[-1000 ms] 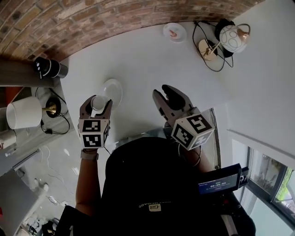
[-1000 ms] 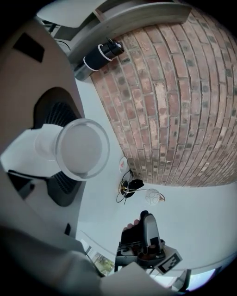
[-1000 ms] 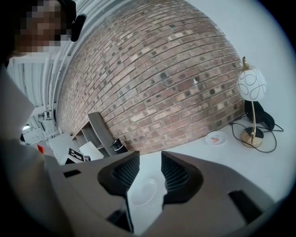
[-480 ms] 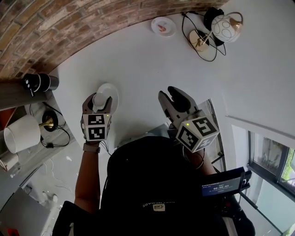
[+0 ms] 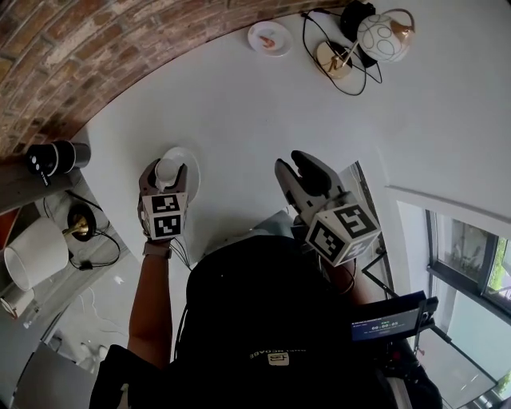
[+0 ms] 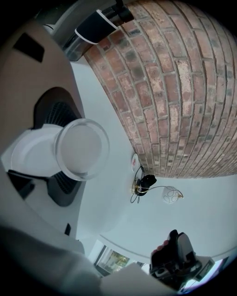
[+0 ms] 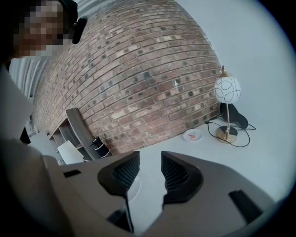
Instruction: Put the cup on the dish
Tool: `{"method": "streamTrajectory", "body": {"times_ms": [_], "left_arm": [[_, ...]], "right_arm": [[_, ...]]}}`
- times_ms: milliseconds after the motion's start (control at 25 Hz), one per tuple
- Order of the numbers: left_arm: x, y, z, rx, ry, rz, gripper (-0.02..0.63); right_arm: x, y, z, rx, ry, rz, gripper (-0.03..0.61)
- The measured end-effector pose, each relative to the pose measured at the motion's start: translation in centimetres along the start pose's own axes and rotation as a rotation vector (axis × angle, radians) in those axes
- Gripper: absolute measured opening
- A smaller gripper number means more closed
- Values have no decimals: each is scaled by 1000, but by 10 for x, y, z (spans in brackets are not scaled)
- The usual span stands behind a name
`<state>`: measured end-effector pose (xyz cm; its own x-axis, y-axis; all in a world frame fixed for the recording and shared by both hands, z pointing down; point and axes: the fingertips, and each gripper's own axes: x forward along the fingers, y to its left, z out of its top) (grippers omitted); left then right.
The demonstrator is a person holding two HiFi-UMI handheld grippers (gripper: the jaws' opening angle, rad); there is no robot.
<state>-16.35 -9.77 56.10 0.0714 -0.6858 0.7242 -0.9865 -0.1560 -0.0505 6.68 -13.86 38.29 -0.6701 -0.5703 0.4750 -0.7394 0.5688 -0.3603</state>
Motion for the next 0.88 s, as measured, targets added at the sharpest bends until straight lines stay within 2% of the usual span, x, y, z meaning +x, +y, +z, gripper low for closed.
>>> {"method": "streamTrajectory", "body": {"times_ms": [880], "left_arm": [[43,-4,-31,35,49,-71,262]], "right_arm": [[-2,-5,-14,23,35,-102,147]]}}
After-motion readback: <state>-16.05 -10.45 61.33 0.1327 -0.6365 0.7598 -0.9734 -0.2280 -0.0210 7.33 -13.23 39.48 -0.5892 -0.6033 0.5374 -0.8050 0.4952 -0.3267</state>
